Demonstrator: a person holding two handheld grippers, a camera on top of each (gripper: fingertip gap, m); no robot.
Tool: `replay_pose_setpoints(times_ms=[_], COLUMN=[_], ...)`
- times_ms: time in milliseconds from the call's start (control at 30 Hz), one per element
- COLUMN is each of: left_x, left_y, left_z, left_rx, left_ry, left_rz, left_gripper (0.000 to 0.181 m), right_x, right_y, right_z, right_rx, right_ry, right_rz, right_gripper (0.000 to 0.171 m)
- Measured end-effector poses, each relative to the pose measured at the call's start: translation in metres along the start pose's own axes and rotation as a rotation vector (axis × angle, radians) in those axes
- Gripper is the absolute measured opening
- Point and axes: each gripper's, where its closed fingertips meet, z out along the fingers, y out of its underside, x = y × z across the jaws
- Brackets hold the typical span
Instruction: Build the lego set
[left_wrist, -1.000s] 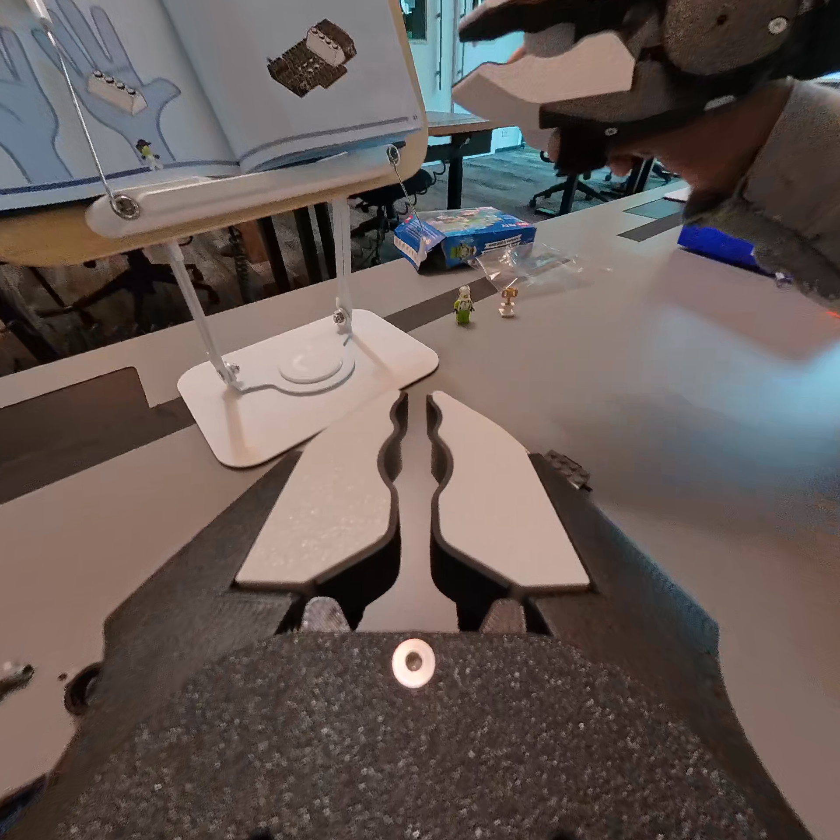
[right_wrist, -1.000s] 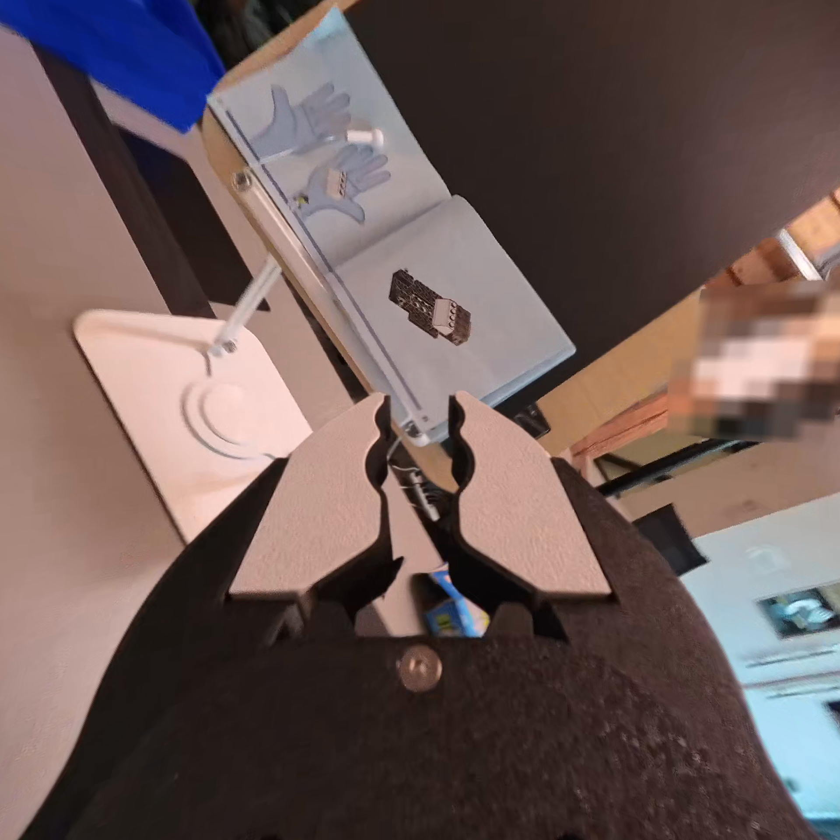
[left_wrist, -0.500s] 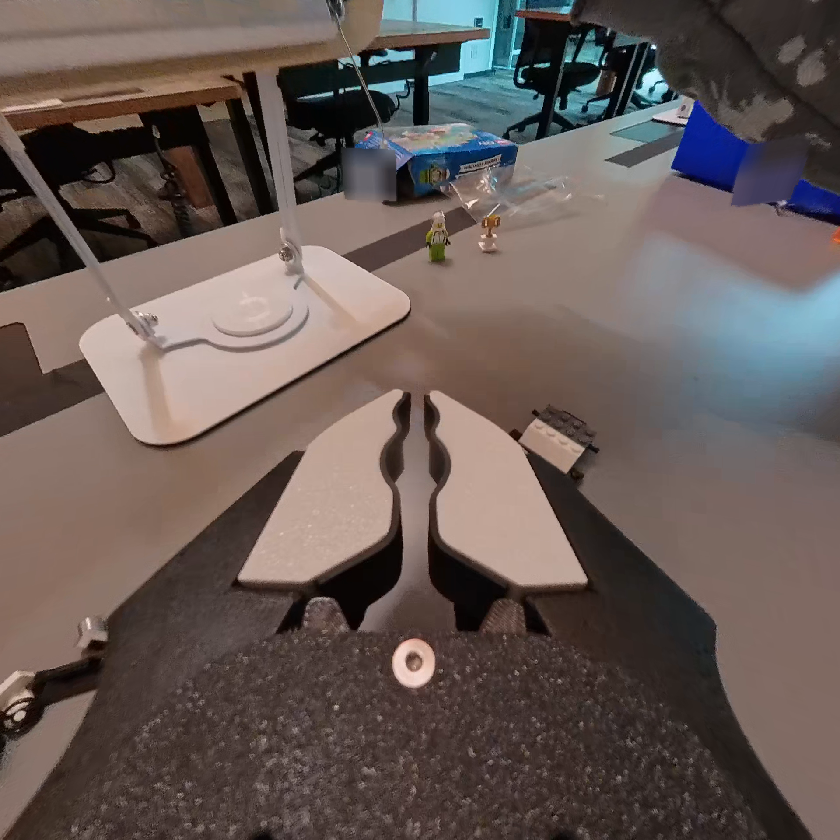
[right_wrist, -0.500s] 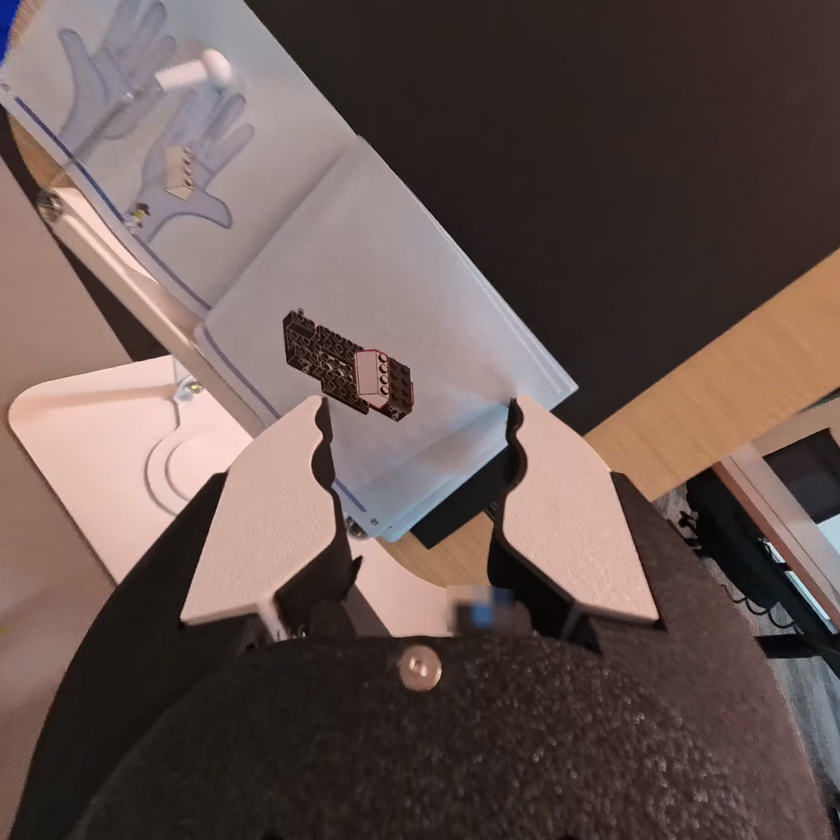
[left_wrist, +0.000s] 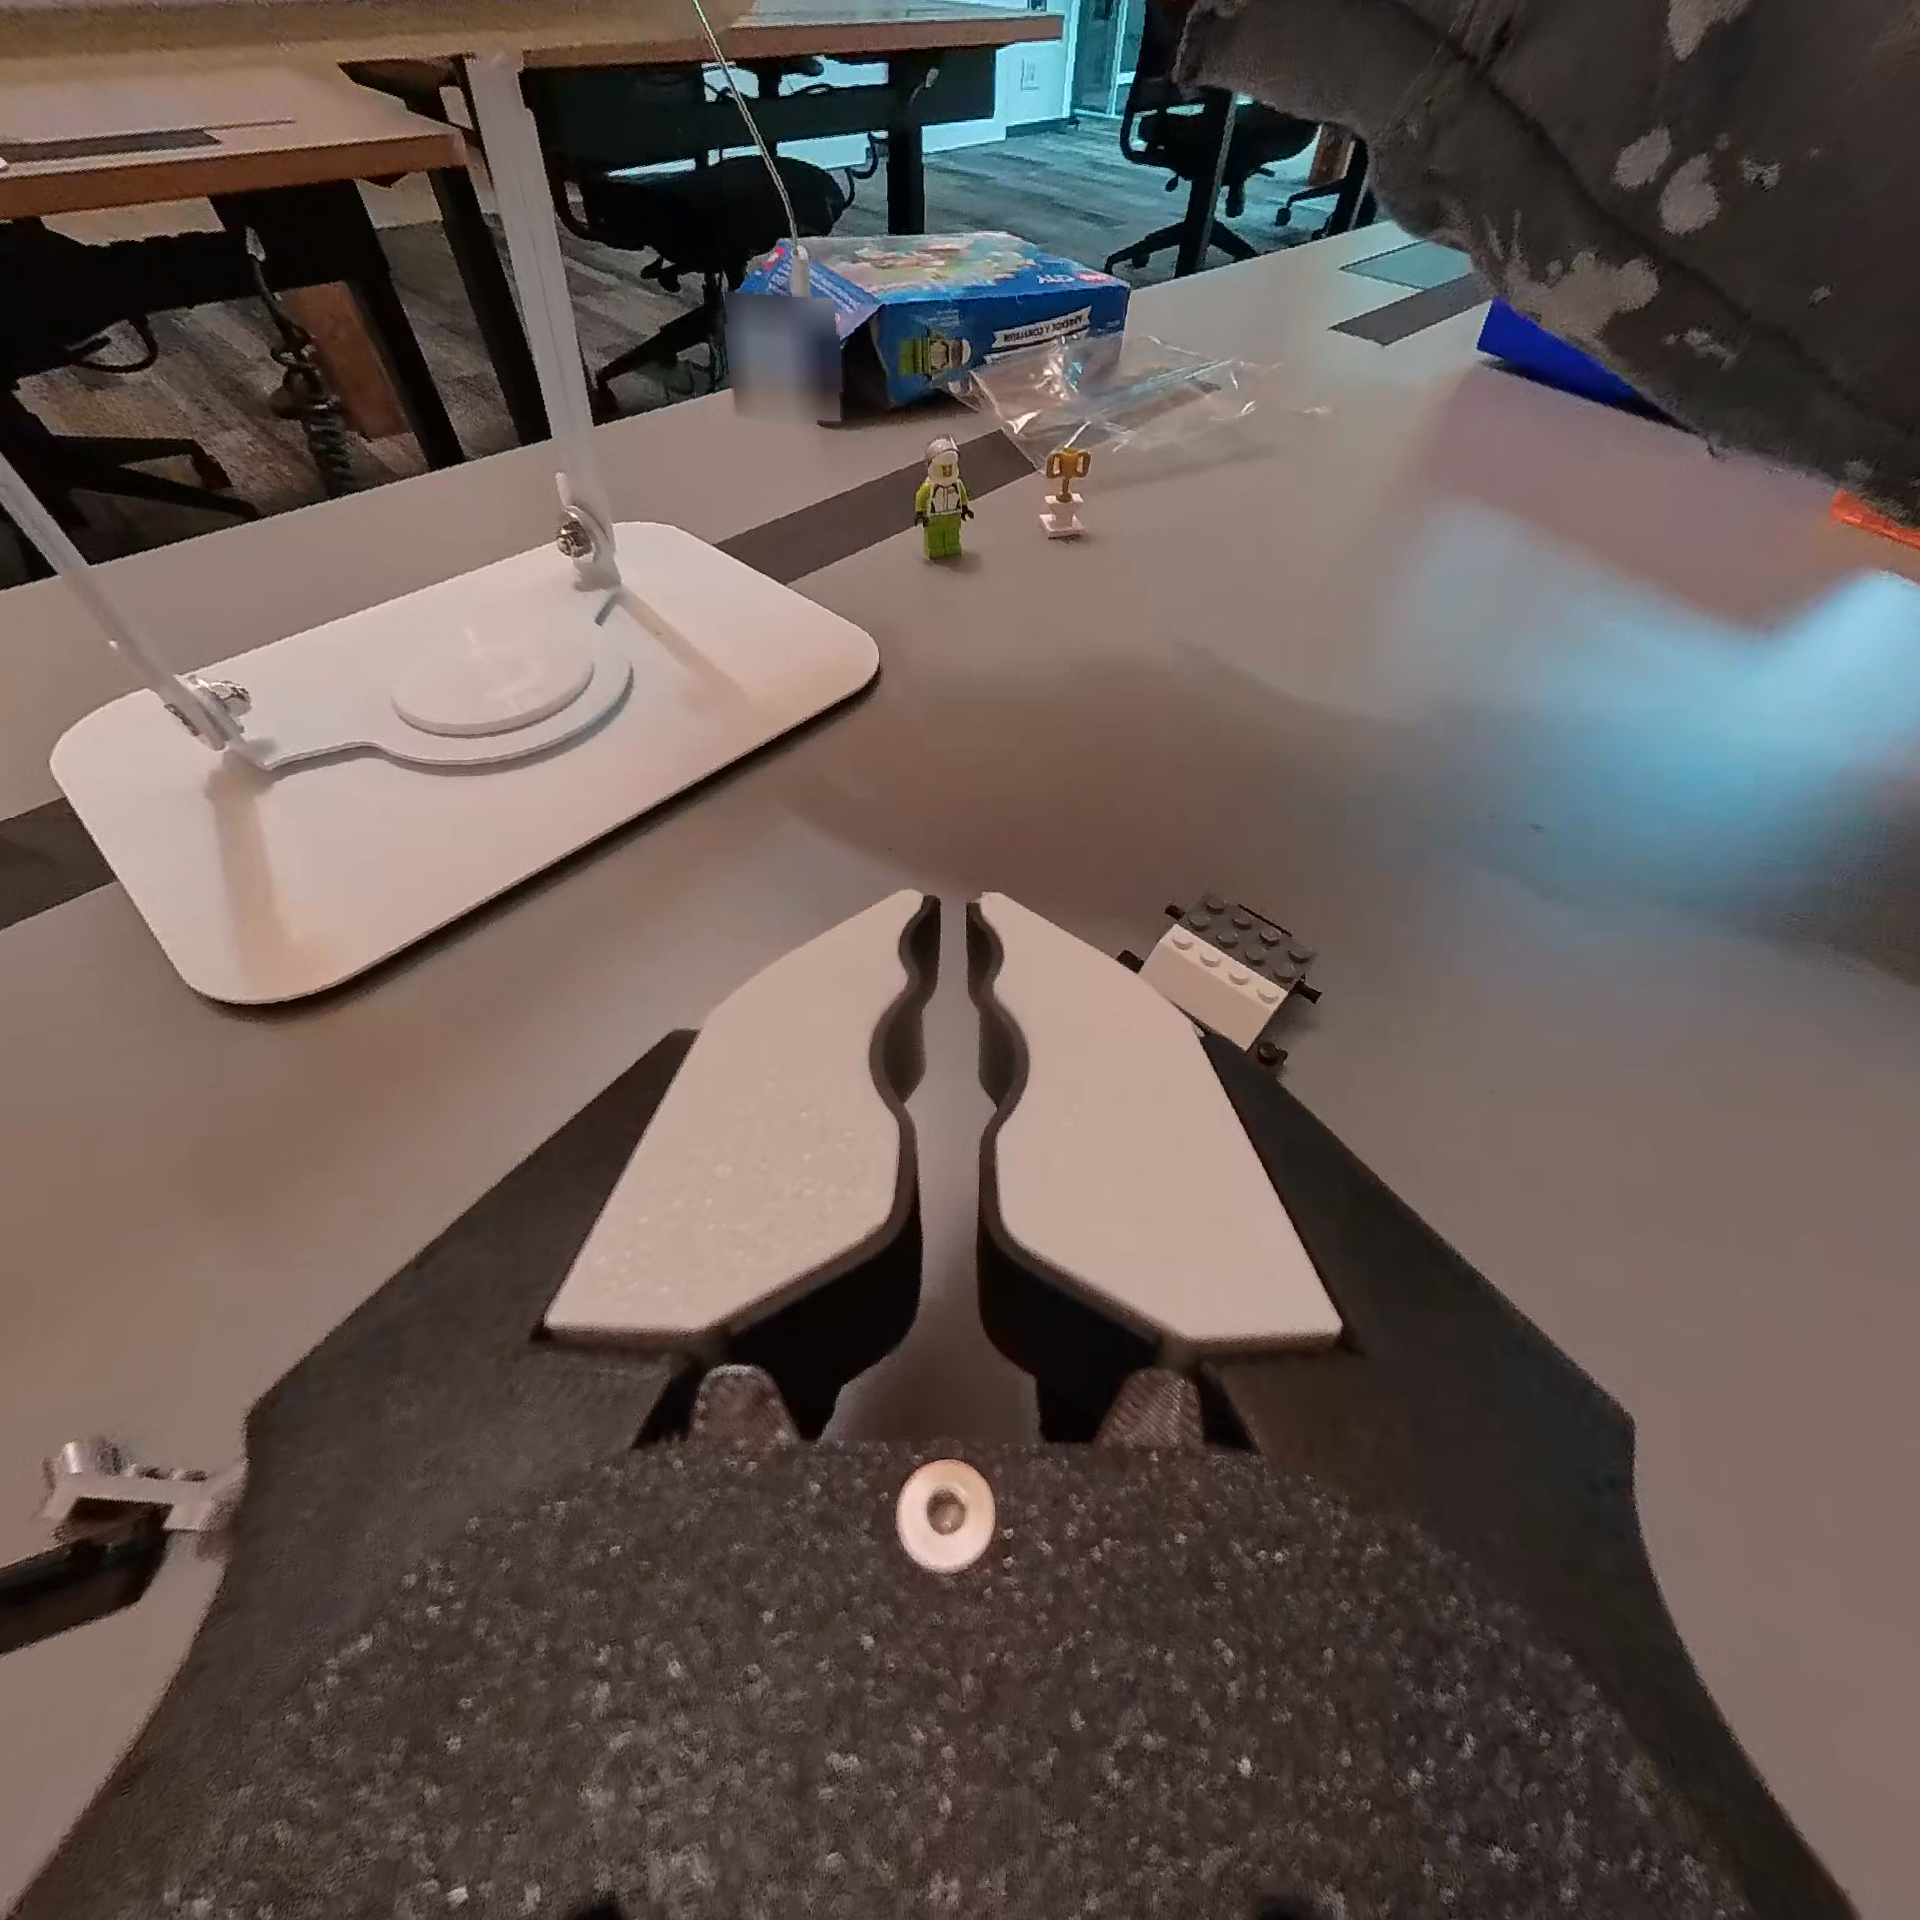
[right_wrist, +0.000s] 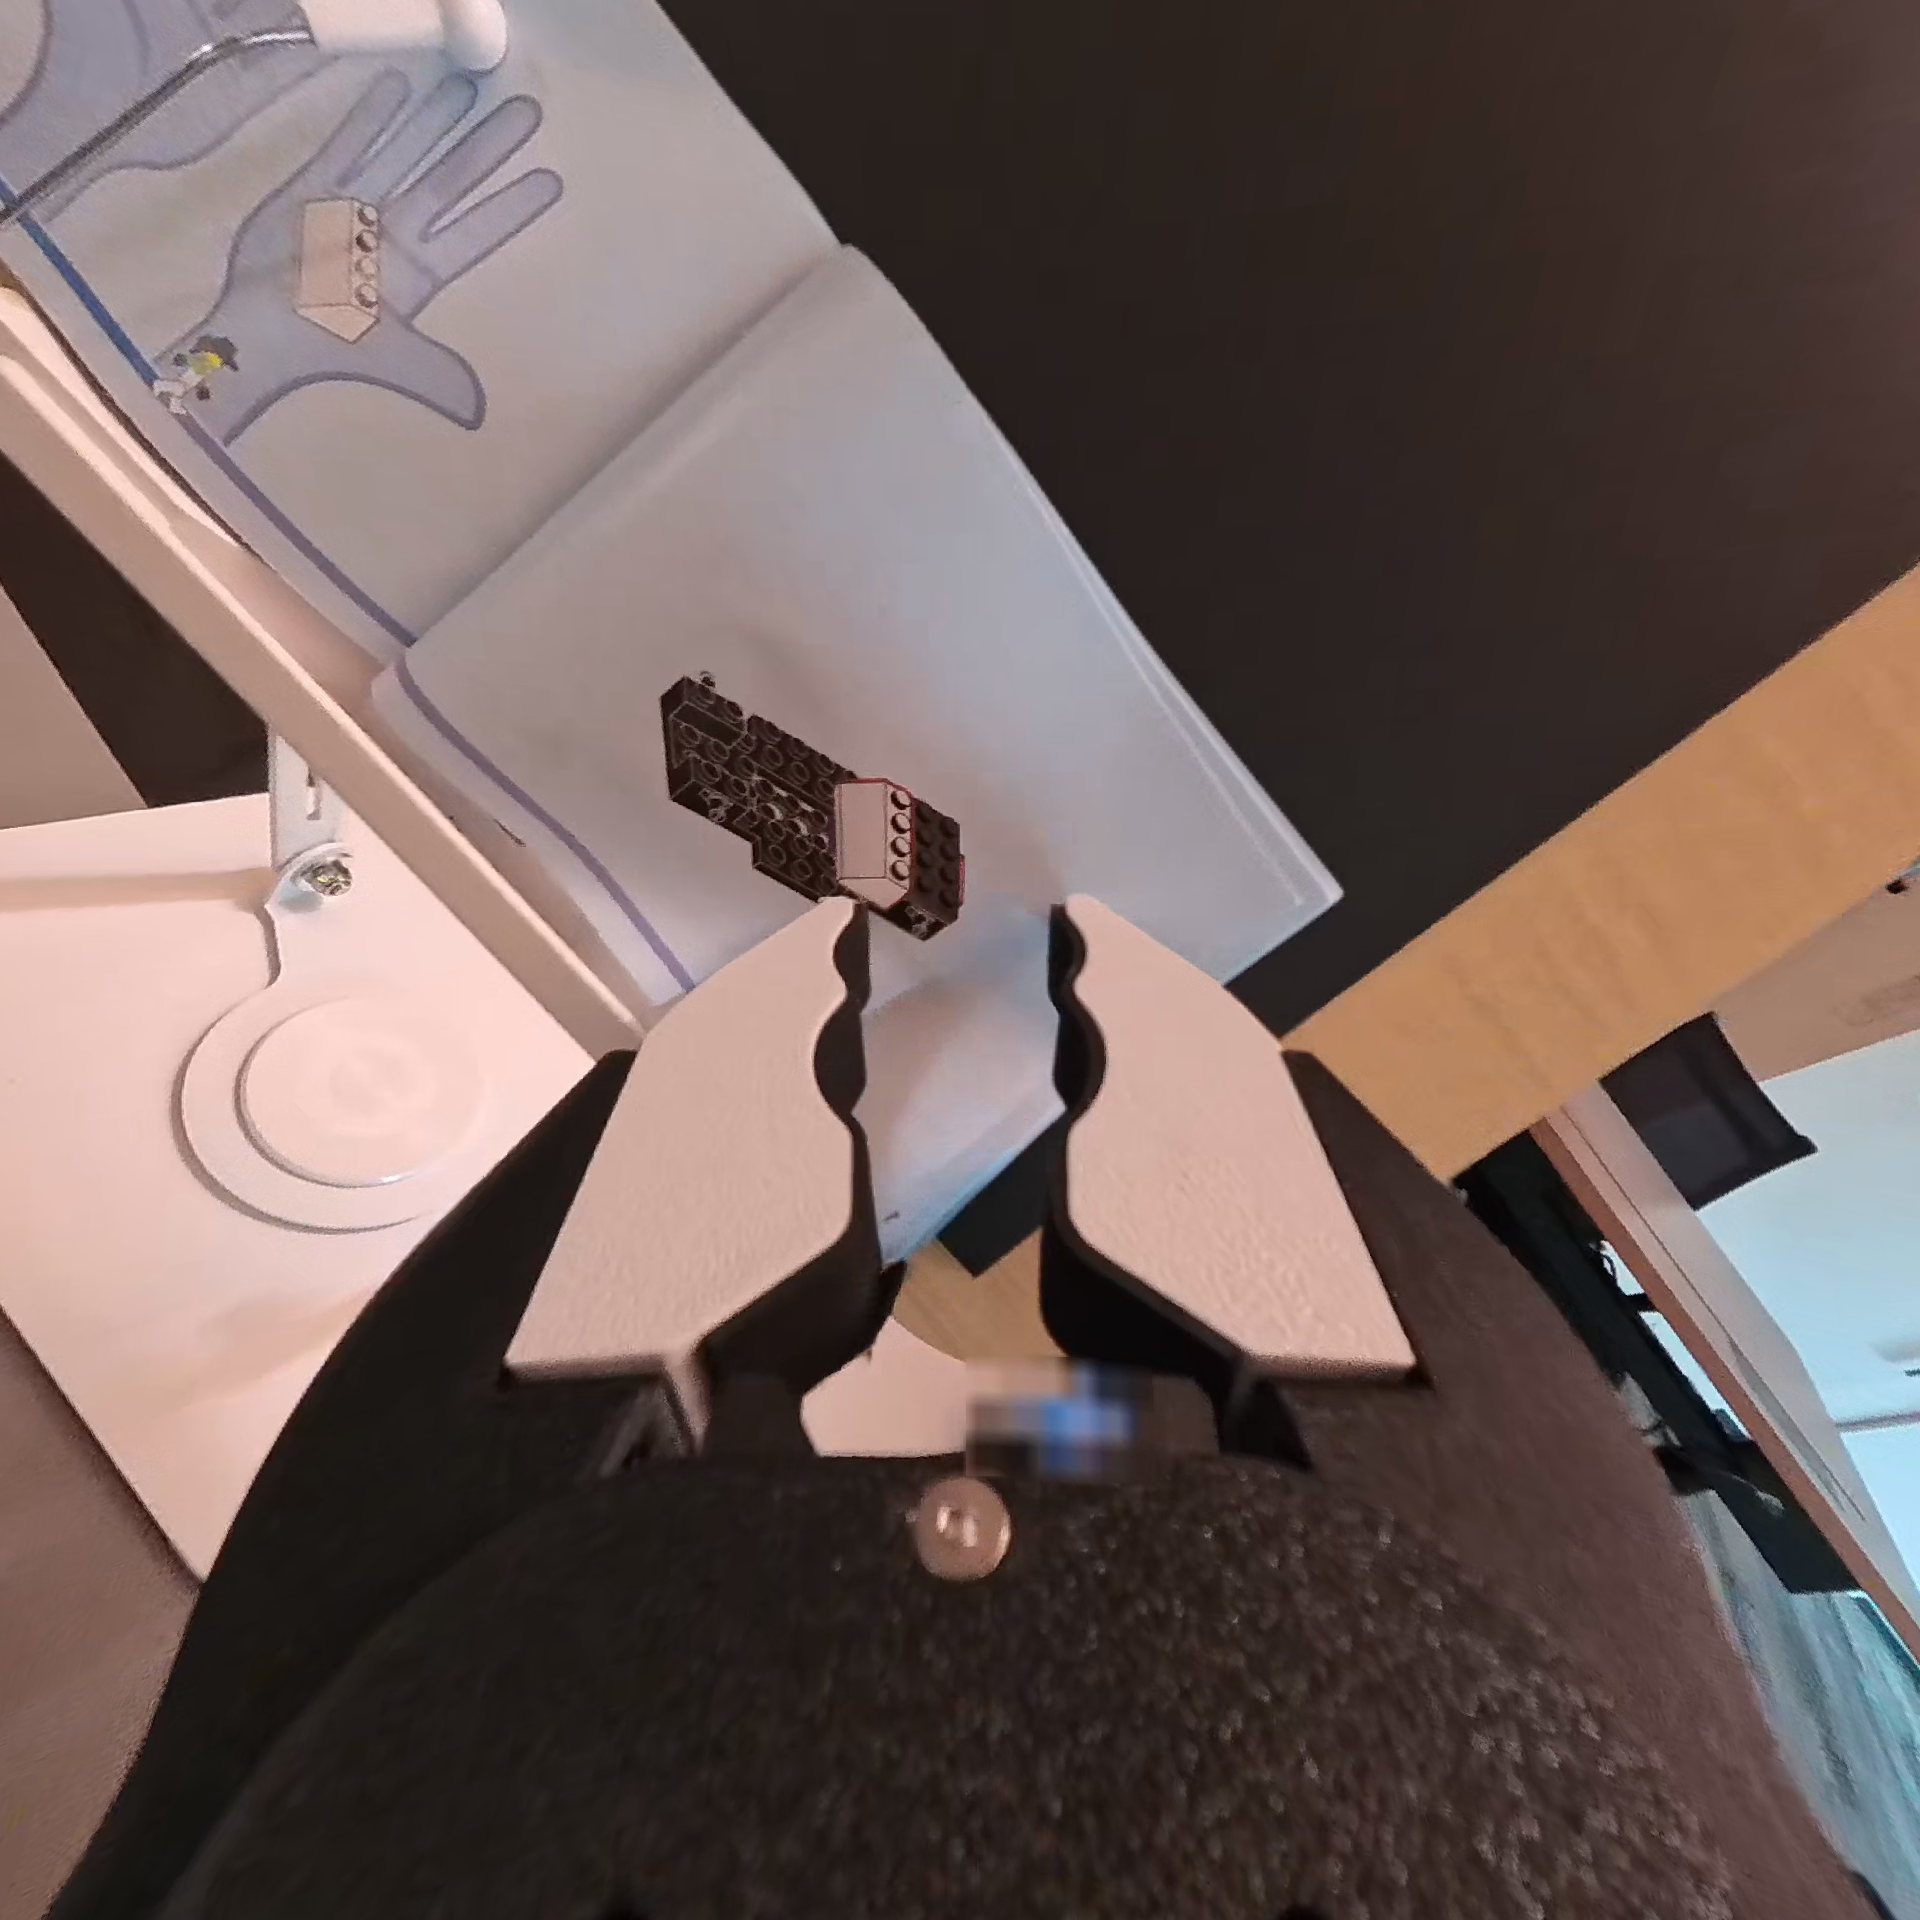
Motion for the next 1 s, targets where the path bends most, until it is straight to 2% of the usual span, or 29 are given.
replay_pose_setpoints(times_ms=[33, 133, 167, 200, 233, 300, 367, 1000], left_x=[0.001, 0.001, 0.001, 0.001, 0.000, 0.000, 0.000, 0.001], left_y=[0.000, 0.002, 0.003, 0.003, 0.003, 0.003, 0.004, 0.006], left_z=[0.000, 0.001, 0.001, 0.001, 0.001, 0.002, 0.003, -0.001], left_rx=[-0.001, -0.007, -0.009, -0.010, -0.009, -0.011, -0.014, -0.016], left_ry=[0.001, 0.002, 0.001, 0.001, 0.001, 0.005, 0.009, 0.026], left_rz=[0.001, 0.000, -0.002, -0.004, -0.007, -0.012, -0.014, -0.014], left_gripper=[0.004, 0.004, 0.004, 0.004, 0.004, 0.004, 0.004, 0.004], right_x=[-0.002, -0.004, -0.004, -0.002, 0.002, 0.011, 0.020, 0.035], right_y=[0.000, 0.001, 0.001, -0.001, -0.004, -0.009, -0.012, -0.018], right_z=[0.000, 0.000, -0.001, -0.003, -0.006, -0.009, -0.010, -0.004], right_rx=[0.005, 0.020, 0.028, 0.039, 0.055, 0.076, 0.086, 0.054], right_ry=[-0.004, -0.018, -0.018, -0.015, -0.012, -0.003, 0.011, 0.022], right_rz=[0.007, 0.031, 0.045, 0.064, 0.087, 0.133, 0.146, -0.012], right_gripper=[0.029, 0.000, 0.000, 0.001, 0.010, 0.040, 0.050, 0.058])
